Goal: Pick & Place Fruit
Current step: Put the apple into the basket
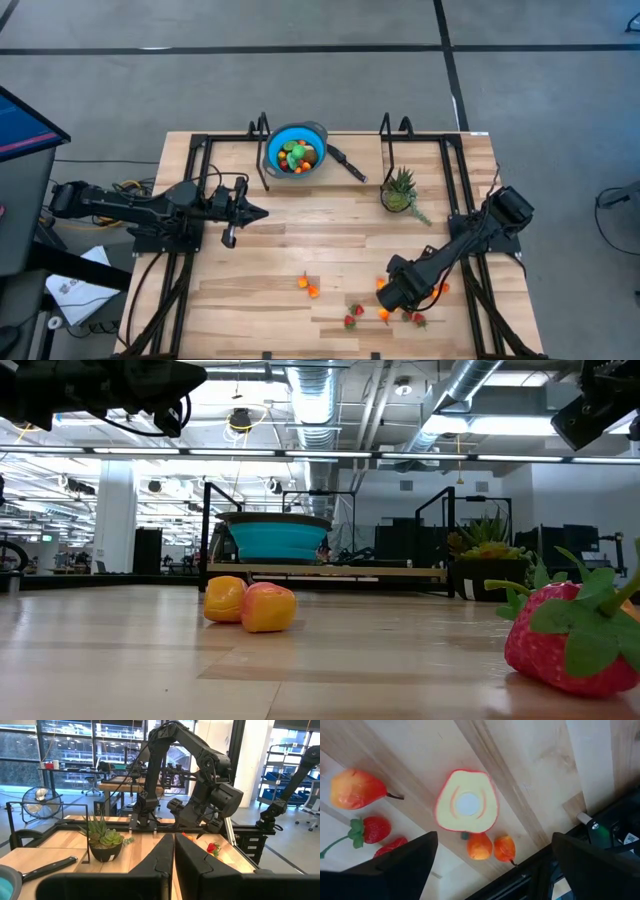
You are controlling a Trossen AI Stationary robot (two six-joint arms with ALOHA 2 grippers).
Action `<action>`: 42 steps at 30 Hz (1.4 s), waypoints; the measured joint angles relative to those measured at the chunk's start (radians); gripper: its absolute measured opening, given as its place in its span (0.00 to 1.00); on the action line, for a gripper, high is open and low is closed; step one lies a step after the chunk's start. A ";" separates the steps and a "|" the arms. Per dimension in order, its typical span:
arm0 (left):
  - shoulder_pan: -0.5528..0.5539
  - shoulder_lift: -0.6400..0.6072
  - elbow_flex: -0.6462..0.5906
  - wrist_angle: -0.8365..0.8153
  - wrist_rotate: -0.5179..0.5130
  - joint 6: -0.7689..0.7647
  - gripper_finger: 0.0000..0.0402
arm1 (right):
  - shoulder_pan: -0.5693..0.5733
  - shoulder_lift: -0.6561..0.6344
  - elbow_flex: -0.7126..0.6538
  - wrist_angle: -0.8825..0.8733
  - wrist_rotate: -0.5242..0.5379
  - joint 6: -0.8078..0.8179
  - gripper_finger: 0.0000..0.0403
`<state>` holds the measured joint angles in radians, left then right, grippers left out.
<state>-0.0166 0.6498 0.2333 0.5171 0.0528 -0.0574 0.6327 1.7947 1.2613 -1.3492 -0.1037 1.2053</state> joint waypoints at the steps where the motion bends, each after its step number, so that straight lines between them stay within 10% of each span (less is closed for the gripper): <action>1: 0.000 0.000 0.000 0.000 0.000 0.000 0.02 | 0.000 0.000 0.000 0.000 0.000 0.000 0.95; 21: 0.000 0.000 0.000 0.000 0.000 0.000 0.02 | 0.118 -0.246 -0.107 0.063 0.216 0.347 0.94; 42: 0.000 0.000 0.000 0.000 0.000 0.000 0.02 | 0.098 -0.253 -0.124 0.299 0.210 0.190 0.94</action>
<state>-0.0162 0.6498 0.2329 0.5171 0.0525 -0.0570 0.7307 1.5421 1.1378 -1.0498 0.1061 1.3954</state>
